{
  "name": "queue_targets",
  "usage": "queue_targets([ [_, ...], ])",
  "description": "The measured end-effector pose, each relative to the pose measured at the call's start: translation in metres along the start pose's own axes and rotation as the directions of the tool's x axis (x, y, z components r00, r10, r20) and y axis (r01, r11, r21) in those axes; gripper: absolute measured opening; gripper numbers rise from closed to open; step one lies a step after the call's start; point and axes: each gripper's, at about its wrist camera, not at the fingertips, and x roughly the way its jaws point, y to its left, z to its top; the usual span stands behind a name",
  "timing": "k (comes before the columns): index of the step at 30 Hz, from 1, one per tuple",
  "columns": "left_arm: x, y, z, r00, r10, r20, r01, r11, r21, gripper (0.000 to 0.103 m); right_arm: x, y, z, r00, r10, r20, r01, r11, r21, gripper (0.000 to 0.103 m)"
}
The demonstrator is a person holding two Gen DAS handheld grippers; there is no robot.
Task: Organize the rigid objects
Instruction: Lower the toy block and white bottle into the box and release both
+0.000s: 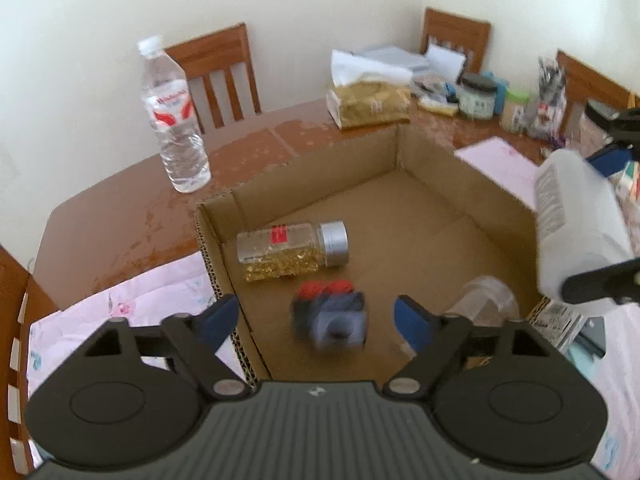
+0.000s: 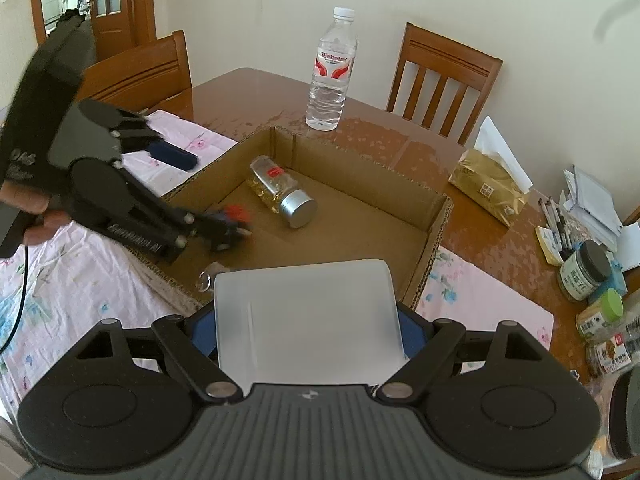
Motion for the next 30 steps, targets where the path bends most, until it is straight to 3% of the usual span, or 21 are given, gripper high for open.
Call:
queue_targets([
  [3, -0.014, 0.001, -0.004, 0.999, 0.032, 0.029, -0.031, 0.998, -0.055, 0.096, 0.007, -0.005, 0.005, 1.000, 0.001, 0.001, -0.001, 1.000, 0.000, 0.088],
  [8, -0.041, 0.001, -0.013, 0.993, 0.078, 0.083, -0.065, 0.987, -0.146, 0.101, 0.023, -0.014, 0.018, 1.000, -0.002, 0.003, 0.002, 1.000, 0.002, 0.088],
  [13, -0.059, -0.005, -0.025, 0.981, 0.164, 0.104, -0.148, 0.978, -0.146, 0.101, 0.044, -0.026, 0.036, 1.000, -0.001, -0.008, 0.001, 1.000, 0.008, 0.089],
  [21, -0.068, -0.002, -0.045, 0.978, 0.202, 0.055, -0.188, 0.961, -0.202, 0.102, 0.073, -0.038, 0.062, 1.000, -0.015, 0.003, 0.014, 0.998, 0.055, 0.089],
  [24, -0.069, -0.001, -0.050, 0.978, 0.203, 0.040, -0.191, 0.959, -0.210, 0.102, 0.075, -0.041, 0.065, 0.999, -0.035, 0.018, 0.034, 0.996, 0.079, 0.103],
  [30, -0.071, -0.003, -0.055, 0.980, 0.197, 0.033, -0.186, 0.961, -0.206, 0.102, 0.063, -0.037, 0.059, 0.998, -0.051, 0.030, 0.048, 0.994, 0.096, 0.103],
])
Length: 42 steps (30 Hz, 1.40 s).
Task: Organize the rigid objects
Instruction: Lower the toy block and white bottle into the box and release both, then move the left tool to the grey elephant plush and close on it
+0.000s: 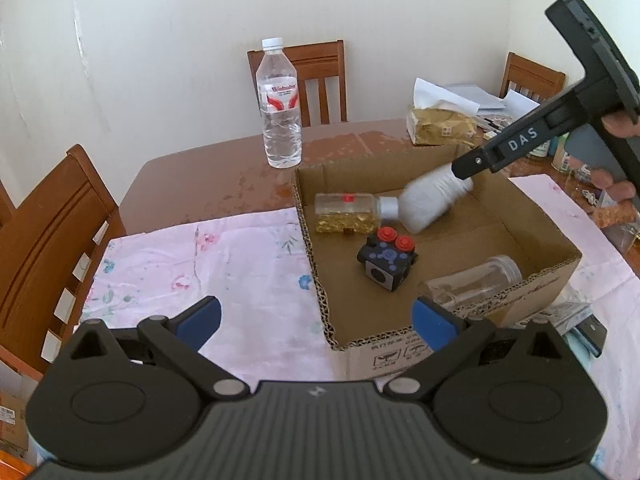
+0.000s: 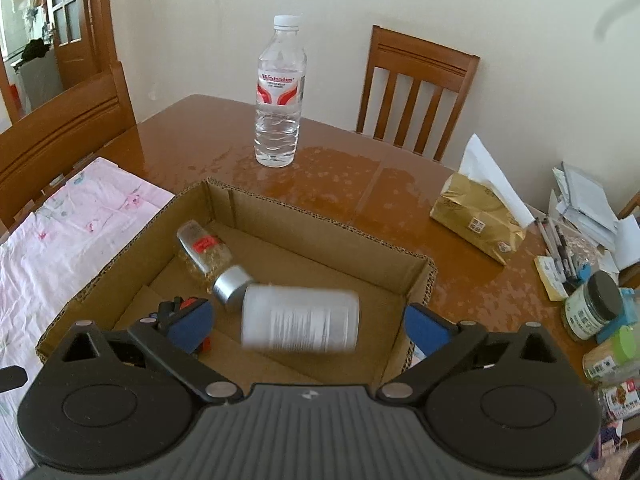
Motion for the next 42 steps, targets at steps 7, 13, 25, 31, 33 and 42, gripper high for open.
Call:
queue_targets([
  [7, -0.005, -0.005, -0.005, 1.000, -0.030, -0.003, 0.030, 0.999, 0.027, 0.102, -0.021, 0.005, -0.018, 1.000, -0.027, 0.003, 0.027, 0.999, 0.044, 0.103],
  [13, -0.014, -0.007, -0.010, 0.999, -0.053, 0.001, 0.053, 0.997, 0.057, 0.102, -0.038, 0.012, -0.043, 0.998, -0.064, -0.017, 0.065, 0.991, 0.114, 0.103],
  [25, -0.022, -0.012, -0.050, 0.991, -0.133, -0.028, 0.136, 0.983, 0.121, 0.102, -0.065, 0.029, -0.142, 0.974, -0.167, -0.155, 0.214, 0.906, 0.365, 0.103],
  [31, -0.025, -0.027, -0.066, 0.990, -0.130, -0.049, 0.136, 0.980, 0.144, 0.102, -0.065, 0.026, -0.179, 0.964, -0.161, -0.209, 0.236, 0.882, 0.408, 0.103],
  [33, -0.026, -0.032, -0.068, 0.990, -0.130, -0.055, 0.137, 0.981, 0.140, 0.102, -0.060, 0.022, -0.184, 0.964, -0.156, -0.216, 0.235, 0.882, 0.409, 0.103],
  [42, -0.021, -0.061, -0.059, 0.993, -0.095, -0.076, 0.099, 0.994, 0.048, 0.102, -0.038, -0.002, -0.194, 0.973, -0.103, -0.206, 0.172, 0.920, 0.352, 0.103],
])
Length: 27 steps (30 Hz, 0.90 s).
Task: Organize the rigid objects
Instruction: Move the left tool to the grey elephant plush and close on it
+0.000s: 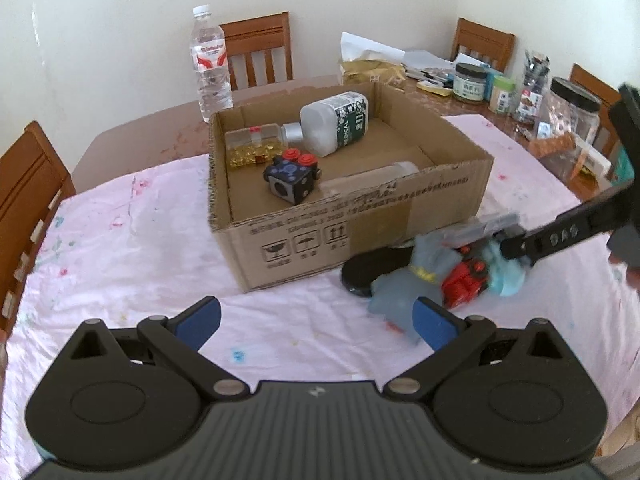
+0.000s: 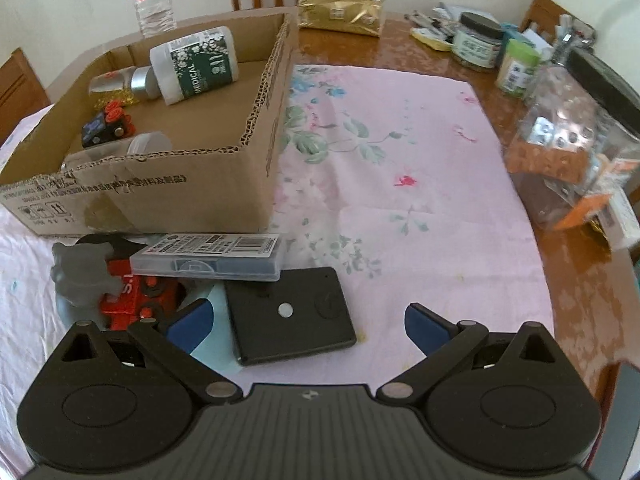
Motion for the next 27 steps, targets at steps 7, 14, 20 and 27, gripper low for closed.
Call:
queue_targets([
  [7, 0.009, -0.024, 0.008, 0.998, 0.038, -0.048, -0.040, 0.998, -0.042, 0.102, 0.005, -0.021, 0.006, 0.999, 0.052, 0.009, -0.051, 0.998, -0.047, 0.103],
  [14, 0.019, -0.040, 0.018, 0.996, 0.056, -0.070, -0.062, 0.995, -0.082, 0.102, 0.015, -0.043, 0.005, 0.999, 0.049, 0.001, -0.048, 0.994, -0.095, 0.103],
  [20, 0.030, -0.045, 0.040, 0.997, 0.059, -0.046, -0.065, 0.987, -0.145, 0.102, 0.018, -0.050, 0.005, 0.995, 0.096, 0.003, -0.096, 0.992, -0.083, 0.103],
  [27, 0.059, -0.047, 0.042, 0.991, 0.095, -0.093, -0.111, 0.978, -0.177, 0.102, 0.018, -0.051, 0.003, 0.994, 0.107, 0.020, -0.104, 0.990, -0.095, 0.103],
])
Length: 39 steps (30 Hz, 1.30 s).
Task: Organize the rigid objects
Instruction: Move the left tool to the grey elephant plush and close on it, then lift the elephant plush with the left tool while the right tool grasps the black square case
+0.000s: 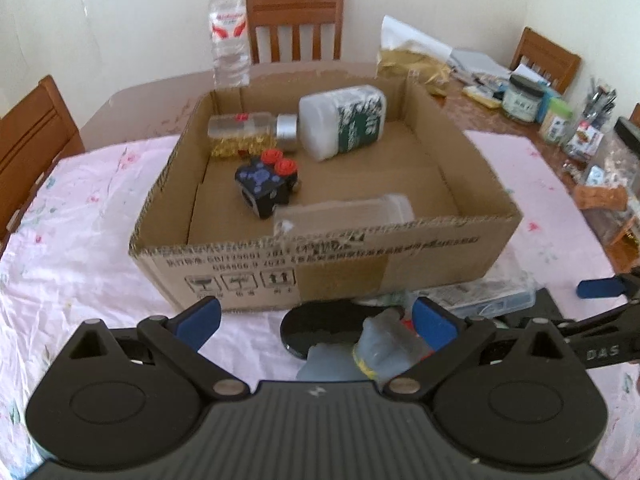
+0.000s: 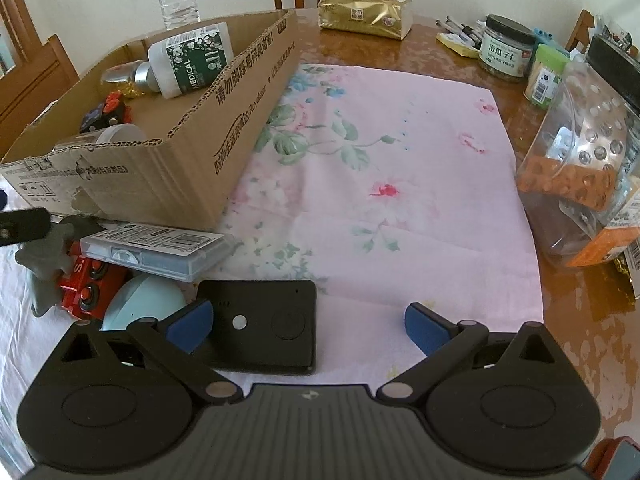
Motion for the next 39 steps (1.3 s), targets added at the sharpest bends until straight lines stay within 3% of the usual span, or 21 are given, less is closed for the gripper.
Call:
queue_targets([
  [8, -0.005, 0.013, -0.018, 0.999, -0.041, -0.036, 0.039, 0.998, -0.047, 0.102, -0.001, -0.001, -0.001, 1.000, 0.007, 0.001, -0.007, 1.000, -0.010, 0.103],
  [14, -0.010, 0.024, -0.027, 0.995, -0.089, -0.041, 0.088, 0.996, -0.025, 0.102, -0.001, 0.000, -0.001, 1.000, 0.006, 0.002, -0.006, 1.000, -0.010, 0.103],
  [22, 0.009, 0.037, -0.027, 0.965, -0.245, -0.090, 0.236, 0.966, -0.101, 0.099, 0.000, 0.000, -0.001, 1.000, 0.004, 0.002, -0.004, 1.000, -0.007, 0.103],
  [27, 0.012, 0.043, -0.026, 0.932, -0.352, -0.091, 0.336, 0.929, -0.153, 0.074, 0.000, 0.000, -0.001, 1.000, 0.001, 0.004, -0.001, 1.000, -0.003, 0.103],
  [29, 0.014, 0.042, -0.026, 0.925, -0.367, -0.100, 0.349, 0.923, -0.164, 0.073, 0.000, 0.000, -0.001, 1.000, 0.001, 0.003, -0.001, 1.000, -0.003, 0.103],
  [33, 0.009, 0.041, -0.025, 0.935, -0.343, -0.091, 0.326, 0.932, -0.156, 0.071, -0.001, 0.000, -0.002, 1.000, 0.002, 0.010, -0.002, 1.000, -0.004, 0.103],
  [39, -0.014, 0.052, -0.023, 0.976, -0.207, -0.059, 0.202, 0.975, -0.094, 0.071, -0.004, 0.001, -0.003, 1.000, 0.005, -0.015, -0.005, 1.000, -0.013, 0.103],
])
